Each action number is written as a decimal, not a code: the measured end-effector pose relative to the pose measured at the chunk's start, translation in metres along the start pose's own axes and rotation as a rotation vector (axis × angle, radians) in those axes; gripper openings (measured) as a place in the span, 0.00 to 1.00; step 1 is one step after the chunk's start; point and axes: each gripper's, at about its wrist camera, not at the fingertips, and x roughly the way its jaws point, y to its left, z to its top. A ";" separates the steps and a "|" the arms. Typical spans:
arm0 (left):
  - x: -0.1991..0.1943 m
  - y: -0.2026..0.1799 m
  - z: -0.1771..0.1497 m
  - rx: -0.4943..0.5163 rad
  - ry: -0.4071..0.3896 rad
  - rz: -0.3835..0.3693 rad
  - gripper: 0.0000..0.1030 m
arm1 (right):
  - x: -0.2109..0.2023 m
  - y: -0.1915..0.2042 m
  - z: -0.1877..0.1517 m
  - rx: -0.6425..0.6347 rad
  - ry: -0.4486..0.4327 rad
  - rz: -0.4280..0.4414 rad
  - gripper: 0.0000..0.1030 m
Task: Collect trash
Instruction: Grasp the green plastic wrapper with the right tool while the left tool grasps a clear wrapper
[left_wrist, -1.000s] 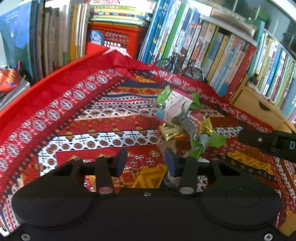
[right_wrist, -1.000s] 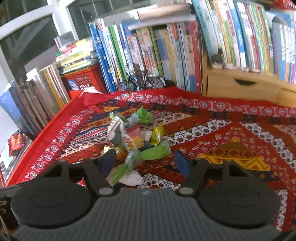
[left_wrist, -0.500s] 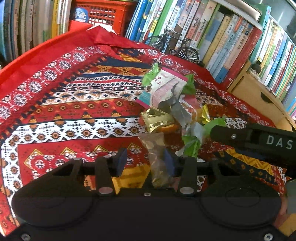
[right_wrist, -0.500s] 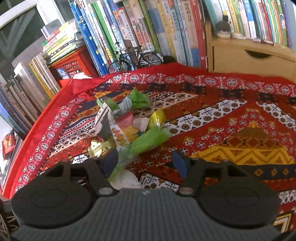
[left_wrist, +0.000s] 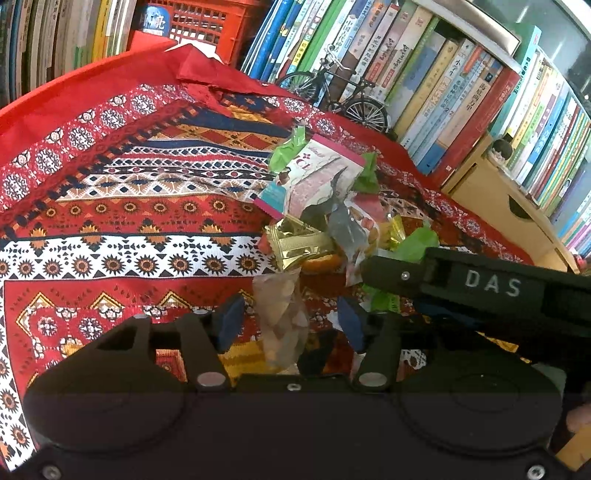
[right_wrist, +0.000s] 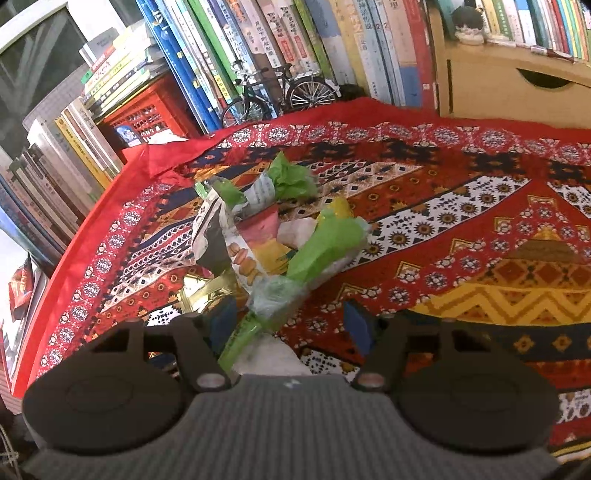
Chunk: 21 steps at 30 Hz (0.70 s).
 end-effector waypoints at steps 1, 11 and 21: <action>0.000 0.000 0.000 0.003 -0.001 0.001 0.43 | 0.001 0.000 0.000 -0.004 0.000 0.002 0.66; -0.007 -0.001 -0.003 0.025 -0.019 0.022 0.16 | 0.006 0.006 0.001 -0.009 0.015 0.048 0.34; -0.020 0.003 0.000 0.028 -0.054 0.029 0.13 | -0.009 0.009 -0.001 -0.014 -0.017 0.025 0.27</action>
